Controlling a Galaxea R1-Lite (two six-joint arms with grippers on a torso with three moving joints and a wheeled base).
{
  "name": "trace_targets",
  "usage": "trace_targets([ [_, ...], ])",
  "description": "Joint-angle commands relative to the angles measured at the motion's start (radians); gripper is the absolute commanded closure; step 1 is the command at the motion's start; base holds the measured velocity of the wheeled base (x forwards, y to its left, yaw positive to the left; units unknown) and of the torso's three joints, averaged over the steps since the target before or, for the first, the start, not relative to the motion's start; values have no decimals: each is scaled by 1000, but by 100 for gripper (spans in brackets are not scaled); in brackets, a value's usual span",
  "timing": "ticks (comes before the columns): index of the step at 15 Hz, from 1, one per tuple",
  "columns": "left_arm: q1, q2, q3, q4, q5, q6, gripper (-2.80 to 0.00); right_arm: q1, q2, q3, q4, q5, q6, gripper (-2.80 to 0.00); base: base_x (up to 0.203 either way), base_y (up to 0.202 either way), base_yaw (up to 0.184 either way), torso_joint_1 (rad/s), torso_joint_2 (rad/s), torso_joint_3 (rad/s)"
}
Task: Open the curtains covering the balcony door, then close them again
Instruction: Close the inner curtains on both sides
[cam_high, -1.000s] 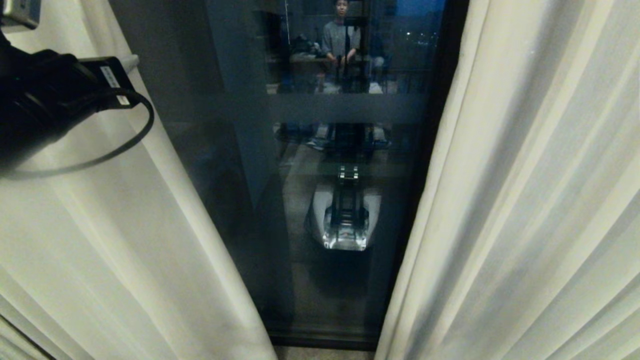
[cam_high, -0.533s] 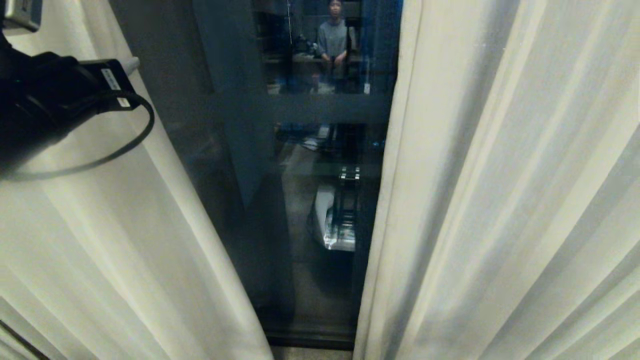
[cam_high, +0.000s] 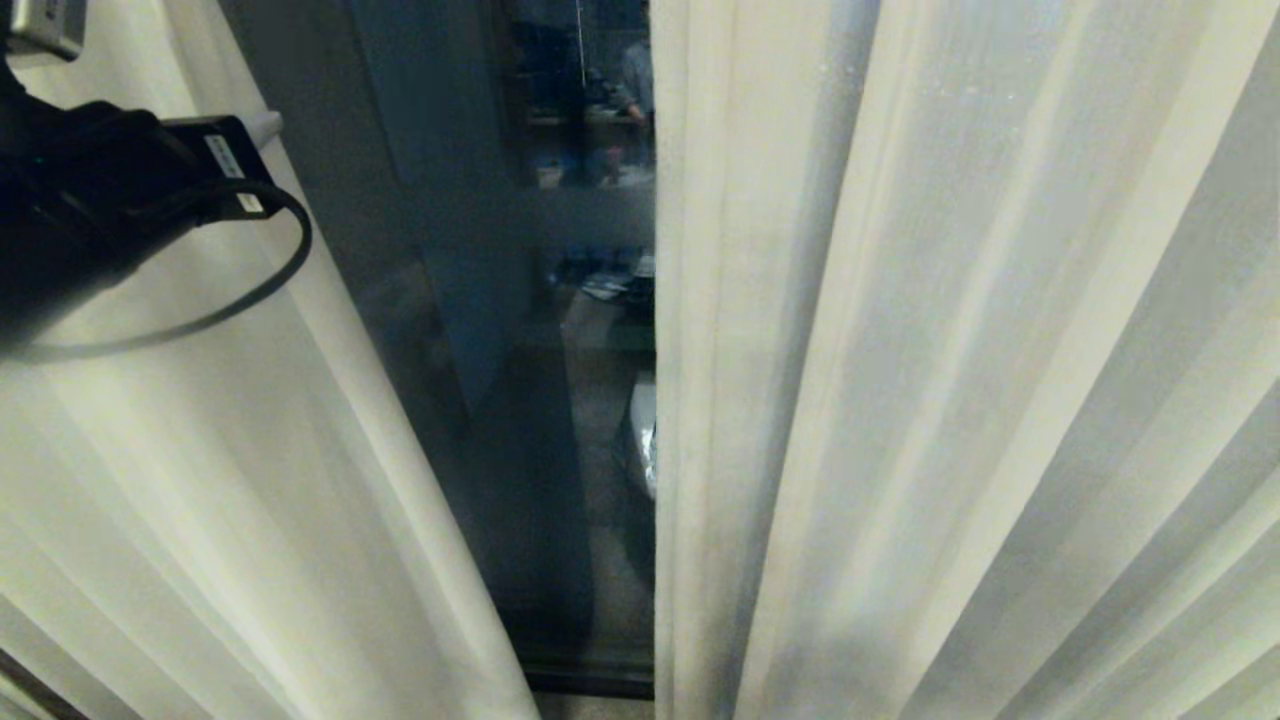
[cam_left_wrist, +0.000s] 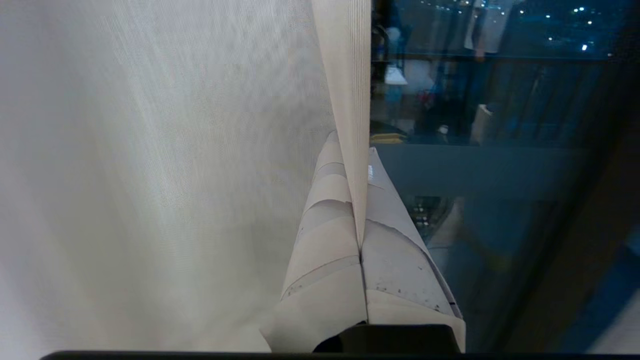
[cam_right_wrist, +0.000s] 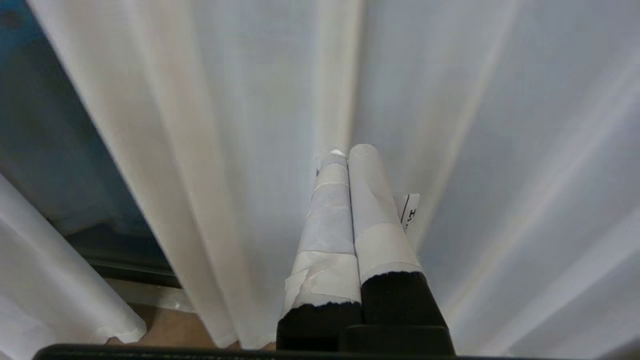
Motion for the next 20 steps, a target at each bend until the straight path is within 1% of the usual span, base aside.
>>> trace_targets([
  [1,-4,2,0,-3,1,-1,0,1,1,0,0,1,-1,0,0,-190,2,4,2,2],
  [6,-23,-3,1,-2,3,-1,0,1,2,0,0,1,-1,0,0,-191,2,4,1,3],
  [20,-21,-8,26,-10,4,-1,0,1,2,0,0,1,-1,0,0,-190,1,1,2,3],
])
